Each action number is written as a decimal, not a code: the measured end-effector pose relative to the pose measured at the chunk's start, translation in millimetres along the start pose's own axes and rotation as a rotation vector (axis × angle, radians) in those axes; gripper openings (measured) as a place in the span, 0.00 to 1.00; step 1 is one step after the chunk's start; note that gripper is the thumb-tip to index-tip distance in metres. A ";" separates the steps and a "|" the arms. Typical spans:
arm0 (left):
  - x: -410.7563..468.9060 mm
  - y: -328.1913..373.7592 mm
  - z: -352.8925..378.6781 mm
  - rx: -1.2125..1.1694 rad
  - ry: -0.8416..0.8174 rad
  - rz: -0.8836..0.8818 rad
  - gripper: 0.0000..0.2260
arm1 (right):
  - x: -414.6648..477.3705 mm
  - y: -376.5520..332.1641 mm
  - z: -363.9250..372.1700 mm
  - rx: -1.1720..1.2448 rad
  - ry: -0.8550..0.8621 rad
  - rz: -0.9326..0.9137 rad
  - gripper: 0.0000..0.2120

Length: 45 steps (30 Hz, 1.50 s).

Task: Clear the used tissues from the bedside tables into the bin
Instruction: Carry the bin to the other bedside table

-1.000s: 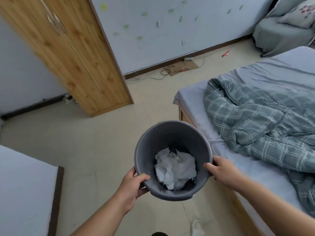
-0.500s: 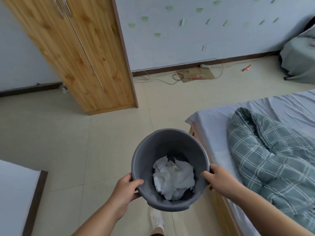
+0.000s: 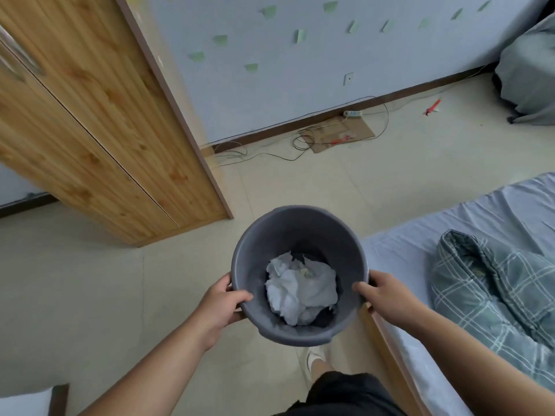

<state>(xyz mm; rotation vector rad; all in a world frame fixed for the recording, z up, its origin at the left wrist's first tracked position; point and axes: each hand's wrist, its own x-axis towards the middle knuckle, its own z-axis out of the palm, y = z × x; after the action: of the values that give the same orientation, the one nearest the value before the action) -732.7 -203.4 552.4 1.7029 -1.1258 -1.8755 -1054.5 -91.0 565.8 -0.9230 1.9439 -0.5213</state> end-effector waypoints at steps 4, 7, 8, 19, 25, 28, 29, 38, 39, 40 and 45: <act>59.5 68.4 -2.2 -0.026 0.043 0.006 0.20 | 90.2 -56.5 -34.7 -0.028 -0.079 -0.035 0.10; 97.7 112.4 -8.1 -0.051 0.066 0.024 0.20 | 149.3 -104.9 -63.3 -0.073 -0.122 -0.098 0.12; 110.7 125.9 -10.2 -0.055 0.071 0.026 0.20 | 167.0 -119.6 -71.2 -0.095 -0.134 -0.117 0.12; 325.6 283.2 -9.4 0.045 -0.044 0.045 0.19 | 353.6 -197.8 -104.8 0.042 -0.025 -0.019 0.06; 432.5 420.6 64.8 0.245 -0.265 0.114 0.19 | 410.8 -228.7 -189.2 0.160 0.199 0.094 0.08; 469.6 483.0 130.0 0.350 -0.411 0.161 0.20 | 422.3 -216.7 -236.3 0.246 0.336 0.139 0.08; 482.2 499.3 154.3 0.387 -0.451 0.178 0.21 | 425.1 -209.8 -250.4 0.264 0.378 0.157 0.08; 584.0 583.5 381.0 0.577 -0.633 0.175 0.22 | 496.9 -121.0 -371.1 0.451 0.582 0.294 0.10; 593.2 590.3 402.5 0.586 -0.633 0.167 0.21 | 507.5 -114.3 -388.8 0.453 0.576 0.311 0.10; 602.1 598.2 423.7 0.589 -0.634 0.161 0.20 | 517.4 -109.0 -408.3 0.451 0.573 0.322 0.11; 638.1 642.0 521.3 0.605 -0.695 0.138 0.20 | 547.4 -90.3 -511.0 0.450 0.638 0.335 0.17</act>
<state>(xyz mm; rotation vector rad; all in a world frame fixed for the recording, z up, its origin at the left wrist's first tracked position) -1510.2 -899.9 591.8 1.1554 -2.1931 -2.2451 -1634.0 -573.2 588.4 -0.1322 2.3282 -1.0884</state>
